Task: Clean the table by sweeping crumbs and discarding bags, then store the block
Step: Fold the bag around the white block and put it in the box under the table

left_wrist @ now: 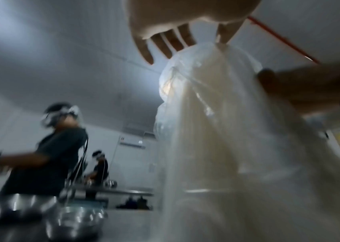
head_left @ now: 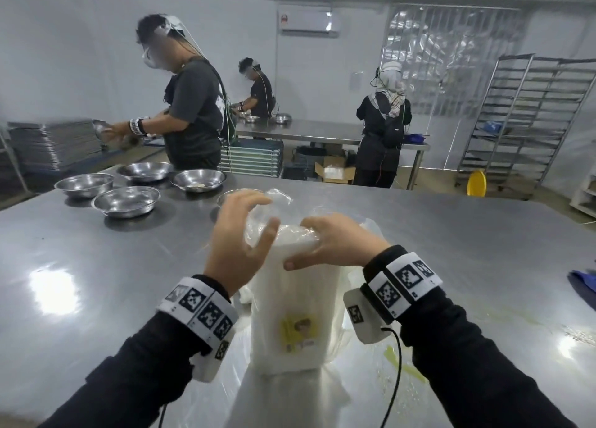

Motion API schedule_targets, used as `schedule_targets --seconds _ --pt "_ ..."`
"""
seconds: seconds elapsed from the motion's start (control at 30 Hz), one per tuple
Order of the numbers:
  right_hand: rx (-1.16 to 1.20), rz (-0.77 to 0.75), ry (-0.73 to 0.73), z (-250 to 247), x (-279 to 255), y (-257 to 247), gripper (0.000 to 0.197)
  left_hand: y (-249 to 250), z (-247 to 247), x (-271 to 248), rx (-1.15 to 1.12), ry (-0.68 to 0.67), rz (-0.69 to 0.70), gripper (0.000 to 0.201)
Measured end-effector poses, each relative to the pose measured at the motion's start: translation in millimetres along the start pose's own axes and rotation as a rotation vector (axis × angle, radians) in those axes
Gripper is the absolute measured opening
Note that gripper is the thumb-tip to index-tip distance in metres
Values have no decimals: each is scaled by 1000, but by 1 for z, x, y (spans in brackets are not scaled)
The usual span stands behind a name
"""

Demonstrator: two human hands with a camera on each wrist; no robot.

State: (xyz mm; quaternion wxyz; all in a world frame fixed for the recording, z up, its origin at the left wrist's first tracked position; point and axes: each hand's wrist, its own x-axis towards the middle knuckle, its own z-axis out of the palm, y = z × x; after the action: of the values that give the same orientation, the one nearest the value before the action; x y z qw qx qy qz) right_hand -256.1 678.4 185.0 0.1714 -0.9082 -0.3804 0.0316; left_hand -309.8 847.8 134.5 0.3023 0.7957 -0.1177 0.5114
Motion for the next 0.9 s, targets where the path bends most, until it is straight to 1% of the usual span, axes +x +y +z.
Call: schedule_targets --seconds 0.03,0.07,0.1,0.13,0.2,0.23,0.27,0.3,0.37,0.4,0.47,0.53,0.6,0.63,0.67,0.77,0.83,0.9 --pt "5 -6 -19 0 0 0 78 -2 2 -3 39 -99 119 40" --pt "23 -12 -40 0 0 2 77 -4 5 -6 75 -196 162 47" --pt "47 -13 -59 0 0 4 76 -5 6 -8 97 -266 149 53" --pt "75 -3 -80 -1 -1 8 74 -8 8 -10 108 -294 119 59" --pt "202 11 -92 0 -4 17 68 -13 7 -10 72 -276 39 66" --pt "317 8 -62 3 -6 22 64 -15 6 -11 36 -254 -7 69" --pt "438 2 2 9 -9 28 60 -16 7 -13 -2 -240 -56 72" --pt "533 -13 106 16 -12 33 57 -17 8 -15 -44 -234 -98 73" --pt "603 -36 354 39 -18 37 55 -19 12 -23 -129 -224 -157 70" --pt "626 -42 453 52 -22 35 57 -19 14 -27 -163 -217 -182 68" --pt "718 -21 552 76 -23 29 63 -21 16 -35 -216 -202 -222 66" --pt "774 -1 572 93 -22 23 72 -19 18 -43 -251 -203 -276 65" --pt "785 21 564 102 -22 21 77 -17 20 -53 -214 -228 -334 59" --pt "794 29 558 104 -23 21 78 -16 20 -59 -182 -244 -361 60" --pt "804 32 556 107 -23 22 81 -16 21 -65 -156 -260 -375 66" --pt "752 43 557 112 -31 24 92 -22 22 -83 -139 -307 -319 81" --pt "701 37 554 114 -40 22 94 -20 18 -91 -154 -347 -284 87" --pt "679 22 586 117 -52 19 93 -10 13 -94 -153 -375 -291 94"
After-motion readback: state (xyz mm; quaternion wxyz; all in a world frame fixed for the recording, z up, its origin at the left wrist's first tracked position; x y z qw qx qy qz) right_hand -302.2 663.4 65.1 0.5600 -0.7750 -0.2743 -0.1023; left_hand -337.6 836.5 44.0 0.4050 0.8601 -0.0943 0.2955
